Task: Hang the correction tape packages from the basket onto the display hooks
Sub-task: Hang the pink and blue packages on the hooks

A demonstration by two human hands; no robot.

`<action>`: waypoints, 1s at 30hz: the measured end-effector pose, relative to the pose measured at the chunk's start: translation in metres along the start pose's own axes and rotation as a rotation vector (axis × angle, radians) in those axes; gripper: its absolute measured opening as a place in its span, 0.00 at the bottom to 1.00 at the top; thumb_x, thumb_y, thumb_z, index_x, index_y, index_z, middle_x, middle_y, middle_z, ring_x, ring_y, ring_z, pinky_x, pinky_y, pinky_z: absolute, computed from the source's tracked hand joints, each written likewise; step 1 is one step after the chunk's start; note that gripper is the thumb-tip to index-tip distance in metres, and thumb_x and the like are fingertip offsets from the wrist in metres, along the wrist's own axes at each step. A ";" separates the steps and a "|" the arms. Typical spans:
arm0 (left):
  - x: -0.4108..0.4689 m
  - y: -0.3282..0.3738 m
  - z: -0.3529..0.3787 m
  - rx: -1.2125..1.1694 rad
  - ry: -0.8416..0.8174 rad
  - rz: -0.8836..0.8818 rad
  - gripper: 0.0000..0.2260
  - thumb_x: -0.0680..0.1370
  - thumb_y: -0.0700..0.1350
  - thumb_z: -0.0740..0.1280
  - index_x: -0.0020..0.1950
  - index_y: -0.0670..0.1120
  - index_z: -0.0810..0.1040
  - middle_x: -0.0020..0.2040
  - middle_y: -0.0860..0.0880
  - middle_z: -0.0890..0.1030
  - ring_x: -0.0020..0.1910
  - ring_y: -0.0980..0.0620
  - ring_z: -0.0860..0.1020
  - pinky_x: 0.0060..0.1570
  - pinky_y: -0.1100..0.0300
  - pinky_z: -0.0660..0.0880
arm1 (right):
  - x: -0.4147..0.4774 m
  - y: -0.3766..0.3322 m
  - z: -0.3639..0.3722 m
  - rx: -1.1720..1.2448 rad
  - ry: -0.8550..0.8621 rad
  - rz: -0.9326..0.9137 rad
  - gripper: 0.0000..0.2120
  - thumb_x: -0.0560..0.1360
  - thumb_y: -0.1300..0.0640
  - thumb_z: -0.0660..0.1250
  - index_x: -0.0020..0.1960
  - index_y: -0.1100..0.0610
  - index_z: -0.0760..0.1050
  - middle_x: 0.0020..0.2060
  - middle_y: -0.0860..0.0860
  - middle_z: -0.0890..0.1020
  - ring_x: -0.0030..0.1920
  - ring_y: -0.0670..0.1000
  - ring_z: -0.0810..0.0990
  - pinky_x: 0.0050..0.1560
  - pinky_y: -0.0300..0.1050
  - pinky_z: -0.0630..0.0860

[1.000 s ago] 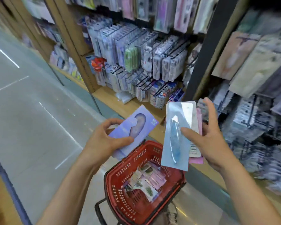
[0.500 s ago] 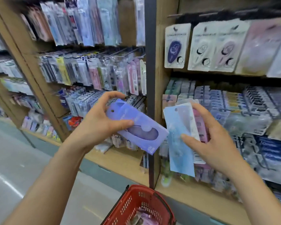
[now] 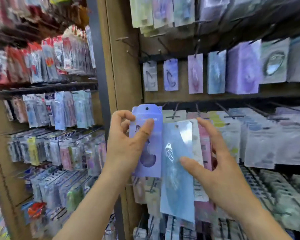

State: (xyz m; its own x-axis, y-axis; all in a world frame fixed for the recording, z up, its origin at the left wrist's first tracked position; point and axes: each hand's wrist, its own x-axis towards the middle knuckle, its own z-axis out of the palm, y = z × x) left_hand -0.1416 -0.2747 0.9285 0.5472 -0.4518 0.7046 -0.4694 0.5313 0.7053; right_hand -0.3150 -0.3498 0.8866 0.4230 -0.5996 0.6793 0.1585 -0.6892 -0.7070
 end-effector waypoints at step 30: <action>0.198 -0.002 0.080 0.294 -0.137 0.109 0.49 0.68 0.45 0.79 0.80 0.52 0.51 0.74 0.52 0.65 0.69 0.50 0.69 0.65 0.55 0.70 | 0.184 -0.005 -0.059 -0.030 0.101 -0.078 0.29 0.68 0.57 0.79 0.56 0.35 0.67 0.40 0.26 0.80 0.43 0.27 0.78 0.35 0.22 0.71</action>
State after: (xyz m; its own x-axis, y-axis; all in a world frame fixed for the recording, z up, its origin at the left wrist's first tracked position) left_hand -0.0875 -0.4224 1.0728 0.3937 -0.5065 0.7671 -0.7107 0.3615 0.6035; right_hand -0.2912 -0.4803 1.0268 0.3181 -0.5804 0.7496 0.1602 -0.7464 -0.6459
